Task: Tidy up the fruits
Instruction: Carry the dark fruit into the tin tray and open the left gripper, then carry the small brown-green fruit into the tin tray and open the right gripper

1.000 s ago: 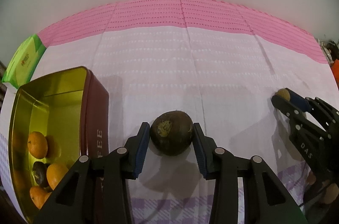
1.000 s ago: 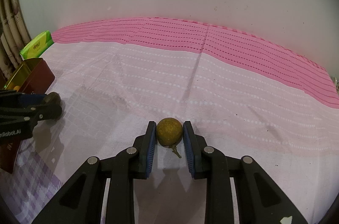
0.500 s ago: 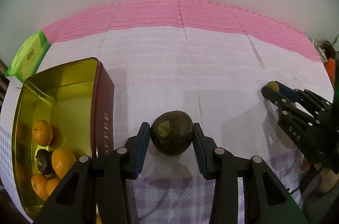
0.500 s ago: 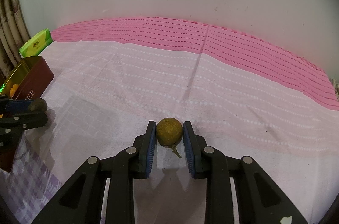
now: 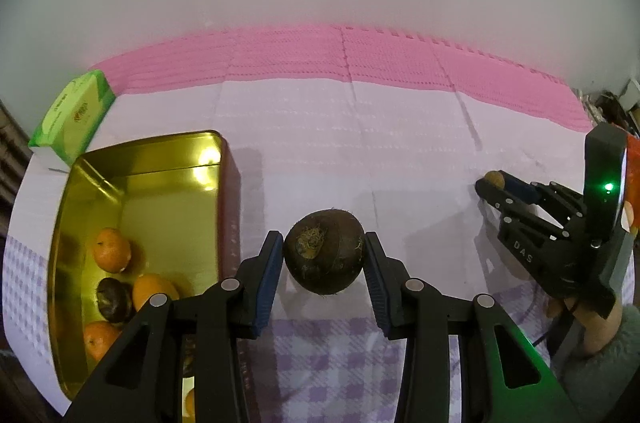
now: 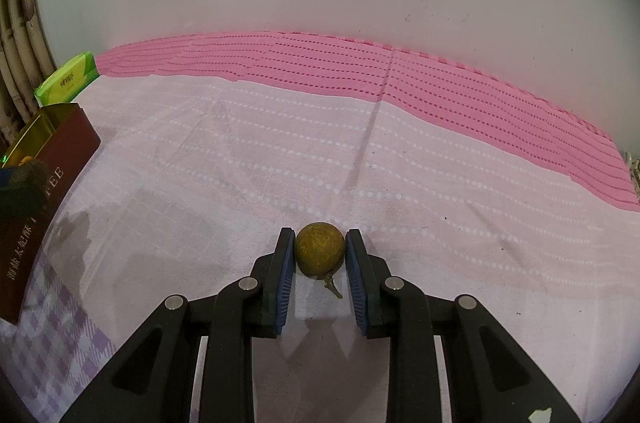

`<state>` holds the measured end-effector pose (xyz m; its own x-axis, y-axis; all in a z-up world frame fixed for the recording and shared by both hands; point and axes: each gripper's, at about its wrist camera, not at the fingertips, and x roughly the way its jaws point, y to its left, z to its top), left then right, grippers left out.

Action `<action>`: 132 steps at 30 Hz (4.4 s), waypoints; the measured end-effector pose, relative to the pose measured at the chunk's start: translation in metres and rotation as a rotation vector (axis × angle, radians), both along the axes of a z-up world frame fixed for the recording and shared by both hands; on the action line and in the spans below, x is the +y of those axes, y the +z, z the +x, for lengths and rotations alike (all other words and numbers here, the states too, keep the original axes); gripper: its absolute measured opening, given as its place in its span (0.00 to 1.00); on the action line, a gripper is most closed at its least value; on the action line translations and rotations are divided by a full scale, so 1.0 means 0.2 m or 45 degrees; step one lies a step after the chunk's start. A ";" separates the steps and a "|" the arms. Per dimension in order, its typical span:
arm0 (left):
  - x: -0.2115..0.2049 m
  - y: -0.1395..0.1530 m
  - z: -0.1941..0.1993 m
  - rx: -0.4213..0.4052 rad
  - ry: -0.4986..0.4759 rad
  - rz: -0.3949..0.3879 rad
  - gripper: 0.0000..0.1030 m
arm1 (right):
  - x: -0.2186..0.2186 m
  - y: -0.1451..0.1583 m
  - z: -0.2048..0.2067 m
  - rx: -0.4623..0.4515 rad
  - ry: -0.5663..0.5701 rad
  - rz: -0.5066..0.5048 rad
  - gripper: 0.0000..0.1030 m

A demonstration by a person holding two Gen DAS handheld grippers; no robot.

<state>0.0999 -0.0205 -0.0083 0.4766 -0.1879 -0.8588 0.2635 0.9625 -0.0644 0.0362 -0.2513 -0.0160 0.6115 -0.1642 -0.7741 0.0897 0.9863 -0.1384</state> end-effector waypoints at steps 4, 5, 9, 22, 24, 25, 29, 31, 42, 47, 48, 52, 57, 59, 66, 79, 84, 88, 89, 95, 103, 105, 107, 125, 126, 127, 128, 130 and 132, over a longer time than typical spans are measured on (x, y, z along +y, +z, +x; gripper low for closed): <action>0.04 0.03 -0.02 -0.013 0.016 0.003 0.40 | 0.00 0.00 0.00 0.001 0.001 -0.008 0.24; 0.06 0.04 -0.02 -0.014 0.022 0.003 0.40 | 0.00 0.00 0.00 0.001 0.002 -0.009 0.24; 0.12 0.06 -0.03 -0.015 0.047 0.004 0.40 | 0.01 0.00 0.00 0.001 0.002 -0.018 0.24; 0.40 0.09 -0.03 -0.026 0.175 0.037 0.40 | 0.02 0.00 0.00 0.002 0.001 -0.038 0.24; 0.45 0.08 -0.03 -0.023 0.200 0.046 0.40 | 0.02 0.00 0.00 0.002 0.001 -0.040 0.24; 0.47 0.08 -0.03 -0.021 0.211 0.049 0.40 | 0.02 0.00 0.00 0.002 0.002 -0.040 0.24; 0.55 0.06 -0.03 -0.011 0.247 0.059 0.40 | 0.02 0.00 0.00 0.002 0.001 -0.047 0.24; 0.59 0.05 -0.02 -0.007 0.264 0.065 0.40 | 0.02 0.00 0.00 0.002 0.000 -0.049 0.24; 0.71 -0.01 -0.02 0.040 0.319 0.084 0.40 | 0.03 0.00 0.00 0.002 -0.002 -0.055 0.24; 0.72 -0.03 -0.03 0.052 0.323 0.090 0.40 | 0.03 0.00 0.00 0.002 -0.002 -0.058 0.24; 0.72 -0.04 -0.03 0.054 0.321 0.093 0.40 | 0.03 0.00 0.01 0.003 -0.001 -0.059 0.24; 0.73 -0.06 -0.02 0.071 0.319 0.099 0.40 | 0.03 0.00 0.00 0.003 -0.002 -0.062 0.24; 0.73 -0.10 -0.02 0.093 0.316 0.107 0.40 | 0.03 0.00 0.00 0.003 -0.003 -0.061 0.24; 0.73 -0.10 -0.03 0.088 0.309 0.113 0.40 | 0.03 0.00 0.00 0.003 -0.003 -0.062 0.24; 0.73 -0.10 -0.03 0.088 0.305 0.119 0.40 | 0.03 0.00 0.00 0.003 -0.002 -0.063 0.24; 0.72 -0.10 -0.03 0.094 0.301 0.129 0.41 | 0.03 0.00 0.00 0.003 -0.003 -0.063 0.24; 0.72 -0.09 -0.04 0.091 0.305 0.116 0.41 | 0.03 0.00 0.00 0.003 -0.004 -0.065 0.24; 0.73 -0.05 -0.06 0.073 0.301 0.099 0.42 | 0.03 0.00 0.00 0.003 -0.004 -0.067 0.24; 0.73 -0.04 -0.06 0.067 0.300 0.096 0.42 | 0.03 0.00 0.00 0.003 -0.004 -0.067 0.24; 0.73 0.03 -0.09 0.014 0.299 0.084 0.48 | 0.04 0.00 0.00 0.003 -0.004 -0.070 0.24; 0.77 0.08 -0.13 -0.027 0.322 0.088 0.51 | 0.03 0.00 0.01 0.004 -0.001 -0.079 0.24; 0.79 0.10 -0.15 -0.048 0.330 0.093 0.53 | 0.04 0.00 0.01 0.004 0.000 -0.080 0.24; 0.81 0.12 -0.17 -0.074 0.345 0.106 0.55 | 0.04 0.00 0.01 0.004 0.000 -0.078 0.24; 0.97 0.15 -0.29 -0.105 0.458 0.119 0.68 | 0.03 0.00 0.00 0.002 -0.009 -0.084 0.22; 0.97 0.14 -0.29 -0.102 0.459 0.122 0.69 | 0.03 -0.01 0.01 0.002 -0.013 -0.082 0.22; 0.97 0.13 -0.29 -0.098 0.460 0.122 0.69 | 0.03 -0.01 0.01 0.002 -0.016 -0.081 0.22; 0.97 0.13 -0.29 -0.095 0.460 0.120 0.69 | 0.03 0.00 0.01 0.004 -0.023 -0.080 0.22; 0.97 0.11 -0.29 -0.082 0.463 0.115 0.69 | 0.04 0.00 0.01 0.010 -0.027 -0.084 0.22; 0.98 0.10 -0.28 -0.065 0.464 0.112 0.69 | 0.04 0.00 0.02 0.019 -0.028 -0.099 0.22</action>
<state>0.0432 0.1746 0.0109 0.5415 0.0750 -0.8373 -0.0965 0.9950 0.0267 0.0398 -0.2429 -0.0165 0.5954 -0.2376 -0.7675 0.1088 0.9703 -0.2160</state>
